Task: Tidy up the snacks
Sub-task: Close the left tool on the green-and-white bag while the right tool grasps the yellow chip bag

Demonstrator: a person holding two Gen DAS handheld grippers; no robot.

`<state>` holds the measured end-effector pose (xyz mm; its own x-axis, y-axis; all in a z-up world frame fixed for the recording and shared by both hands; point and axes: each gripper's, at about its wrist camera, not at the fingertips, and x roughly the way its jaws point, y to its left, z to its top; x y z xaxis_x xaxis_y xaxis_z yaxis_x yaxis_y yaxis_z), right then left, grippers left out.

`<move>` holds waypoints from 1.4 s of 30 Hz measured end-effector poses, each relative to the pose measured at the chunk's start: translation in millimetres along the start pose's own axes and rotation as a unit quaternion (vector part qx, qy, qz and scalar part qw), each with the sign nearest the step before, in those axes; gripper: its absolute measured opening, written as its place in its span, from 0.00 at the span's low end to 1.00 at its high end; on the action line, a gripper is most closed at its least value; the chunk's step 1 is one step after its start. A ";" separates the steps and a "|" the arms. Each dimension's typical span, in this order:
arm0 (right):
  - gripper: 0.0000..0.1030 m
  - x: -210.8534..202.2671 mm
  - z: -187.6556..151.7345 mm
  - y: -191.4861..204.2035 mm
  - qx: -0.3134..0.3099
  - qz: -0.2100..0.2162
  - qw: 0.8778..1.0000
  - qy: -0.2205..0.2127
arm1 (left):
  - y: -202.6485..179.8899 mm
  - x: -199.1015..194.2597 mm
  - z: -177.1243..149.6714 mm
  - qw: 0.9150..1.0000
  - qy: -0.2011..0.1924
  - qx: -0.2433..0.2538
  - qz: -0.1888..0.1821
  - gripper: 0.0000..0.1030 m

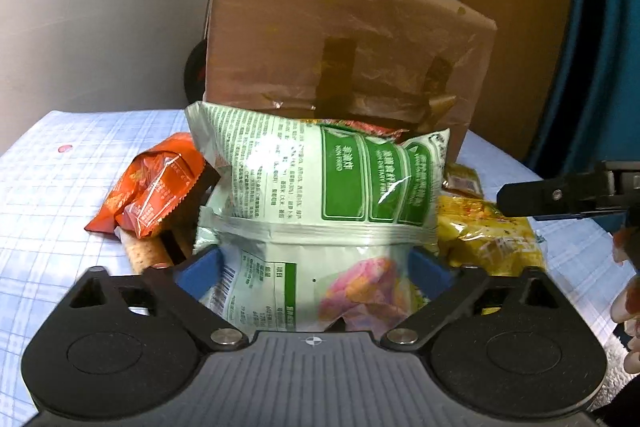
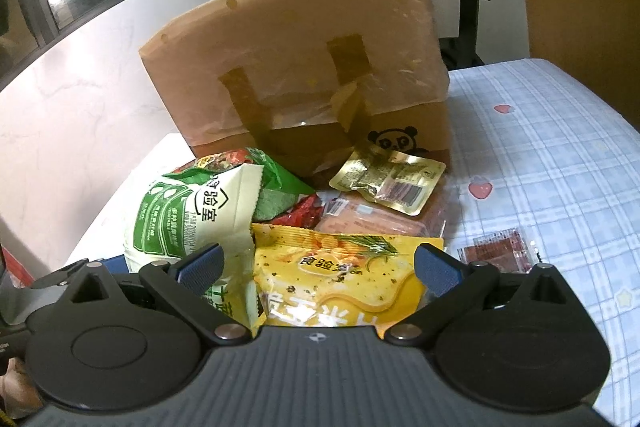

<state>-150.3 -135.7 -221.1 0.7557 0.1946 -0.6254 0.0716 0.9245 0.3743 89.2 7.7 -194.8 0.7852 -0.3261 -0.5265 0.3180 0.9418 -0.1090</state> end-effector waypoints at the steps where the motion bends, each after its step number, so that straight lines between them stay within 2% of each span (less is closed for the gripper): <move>1: 1.00 -0.6 0.1 -0.7 0.002 0.000 1.000 -0.001 | -0.4 -2.4 -0.1 1.000 -0.001 0.001 -0.001 0.85; 4: 1.00 -1.6 1.0 -2.2 0.005 0.000 1.000 -0.004 | 4.6 -12.3 -0.9 1.000 -0.011 -0.011 -0.010 0.77; 6: 1.00 -2.2 1.7 -2.6 0.006 -0.001 1.000 -0.006 | 5.1 -17.8 -0.8 1.000 -0.017 -0.016 -0.004 0.76; 11: 1.00 -5.4 3.4 -5.4 0.007 -0.005 1.000 -0.012 | 12.7 -34.4 1.7 0.998 -0.035 -0.041 0.012 0.76; 18: 1.00 -13.5 0.8 -13.8 -0.001 -0.023 1.000 -0.013 | 11.1 -52.5 3.7 0.996 -0.067 -0.047 0.030 0.77; 29: 0.99 -6.0 -15.1 -2.2 -0.024 -0.018 0.999 0.019 | 2.9 -61.2 0.8 0.994 -0.092 -0.044 0.030 0.77; 32: 0.94 6.5 -18.2 4.2 -0.035 -0.024 0.998 0.039 | 1.3 -64.3 -0.5 0.994 -0.094 -0.043 0.029 0.77; 33: 0.87 10.1 -19.1 4.7 -0.035 -0.027 0.998 0.042 | 2.3 -64.4 -0.6 0.994 -0.095 -0.042 0.028 0.77; 38: 0.84 13.1 -20.0 2.9 -0.027 -0.021 0.999 0.035 | 3.0 -66.0 -2.1 0.994 -0.098 -0.041 0.030 0.77; 42: 0.76 6.9 -19.4 0.4 -0.018 -0.011 0.999 0.025 | 3.5 -66.8 -2.8 0.993 -0.102 -0.041 0.029 0.77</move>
<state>-157.7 -127.6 -238.5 0.7212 0.1900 -0.6661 0.0626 0.9398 0.3359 36.3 33.1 -162.4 0.8952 -0.2729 -0.3523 0.2311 0.9602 -0.1565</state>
